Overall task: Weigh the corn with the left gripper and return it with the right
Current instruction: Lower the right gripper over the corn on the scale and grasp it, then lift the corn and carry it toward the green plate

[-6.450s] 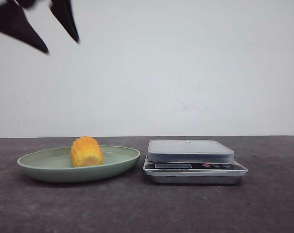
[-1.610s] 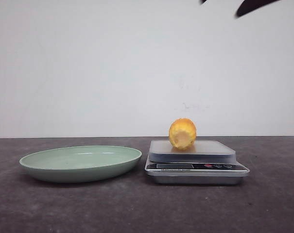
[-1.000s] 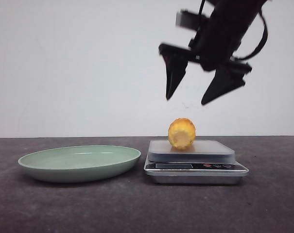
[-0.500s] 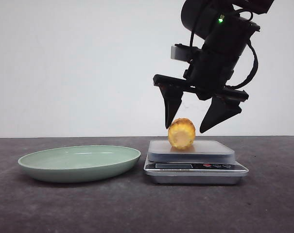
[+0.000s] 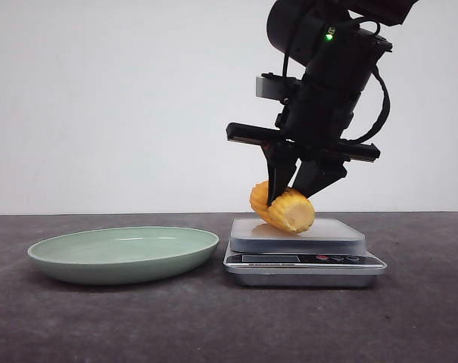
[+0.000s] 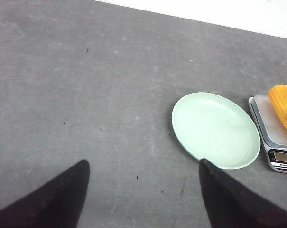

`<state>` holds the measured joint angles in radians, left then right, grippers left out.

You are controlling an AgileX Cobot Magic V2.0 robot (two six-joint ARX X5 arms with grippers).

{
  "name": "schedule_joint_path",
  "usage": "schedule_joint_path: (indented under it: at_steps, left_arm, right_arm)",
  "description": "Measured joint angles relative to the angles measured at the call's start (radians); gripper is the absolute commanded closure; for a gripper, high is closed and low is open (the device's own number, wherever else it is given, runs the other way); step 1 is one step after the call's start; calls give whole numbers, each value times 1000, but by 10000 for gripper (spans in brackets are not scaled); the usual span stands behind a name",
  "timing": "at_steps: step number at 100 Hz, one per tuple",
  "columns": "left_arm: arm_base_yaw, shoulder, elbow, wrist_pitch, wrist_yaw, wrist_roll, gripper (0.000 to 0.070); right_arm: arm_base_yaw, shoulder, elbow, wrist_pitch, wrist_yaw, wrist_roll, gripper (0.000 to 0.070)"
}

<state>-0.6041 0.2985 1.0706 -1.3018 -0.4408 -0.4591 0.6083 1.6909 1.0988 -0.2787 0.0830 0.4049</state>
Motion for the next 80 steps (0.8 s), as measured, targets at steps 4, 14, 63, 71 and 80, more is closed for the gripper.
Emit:
schedule_joint_path:
  at_steps: [4,14,63,71,80]
  left_arm:
    - [0,0,0,0,0,0,260]
    - [0,0,0,0,0,0,260]
    - [0,0,0,0,-7,0,261]
    - [0,0,0,0,-7,0,261]
    - [0,0,0,0,-7,0,265]
  right_arm:
    - [3,-2,0,-1,0,1,700]
    - [20,-37,0,-3,-1,-5,700]
    - [232,-119,119,134,-2,-15,700]
    - [257,-74,152,137,-3,-12,700]
    - [267,-11,196,142,-3,-6,700]
